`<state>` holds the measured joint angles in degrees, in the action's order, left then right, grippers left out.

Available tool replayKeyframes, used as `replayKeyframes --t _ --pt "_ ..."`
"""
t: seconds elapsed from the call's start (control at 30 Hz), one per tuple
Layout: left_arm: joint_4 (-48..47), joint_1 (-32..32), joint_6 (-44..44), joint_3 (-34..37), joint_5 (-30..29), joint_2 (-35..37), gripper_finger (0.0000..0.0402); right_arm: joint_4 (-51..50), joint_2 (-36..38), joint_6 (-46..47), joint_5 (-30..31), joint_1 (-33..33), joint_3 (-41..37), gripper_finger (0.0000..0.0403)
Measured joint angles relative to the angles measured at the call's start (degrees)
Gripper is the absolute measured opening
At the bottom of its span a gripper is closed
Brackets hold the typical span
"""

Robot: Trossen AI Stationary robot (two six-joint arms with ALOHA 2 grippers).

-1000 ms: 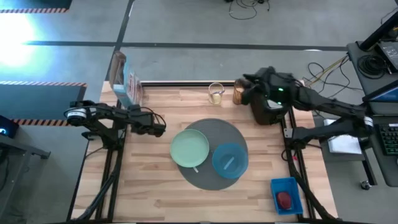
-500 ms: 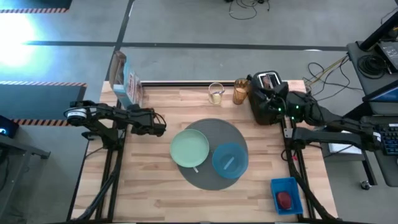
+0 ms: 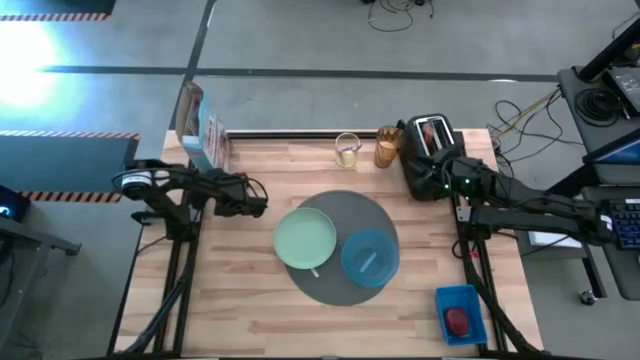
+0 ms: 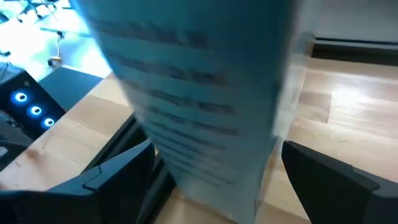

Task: Arrange a breakfast setting
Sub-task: Pour the cereal from the cereal box into the blue bowl

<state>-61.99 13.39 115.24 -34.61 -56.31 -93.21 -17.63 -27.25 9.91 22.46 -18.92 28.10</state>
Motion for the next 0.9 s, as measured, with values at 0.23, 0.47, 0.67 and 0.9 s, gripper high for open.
replayKeyframes --t 0.23,0.47,0.67,0.9 --pt "2.1 1.5 -0.5 -0.2 -0.4 -4.5 0.0333 -1.4 4.2 0.0 0.0 0.0 0.6 0.0148" --pt "2.2 1.5 1.1 -0.2 -0.7 -6.3 0.0298 -1.4 10.0 0.0 0.0 0.0 -0.5 0.0148" --pt "2.2 1.7 2.6 -0.1 -1.5 -6.4 0.0260 -1.1 15.4 0.0 0.0 0.0 -2.8 0.0148" --pt "2.4 1.9 3.4 -0.1 -2.7 -6.7 0.0209 -1.3 24.3 0.0 0.0 0.0 -7.4 0.0148"
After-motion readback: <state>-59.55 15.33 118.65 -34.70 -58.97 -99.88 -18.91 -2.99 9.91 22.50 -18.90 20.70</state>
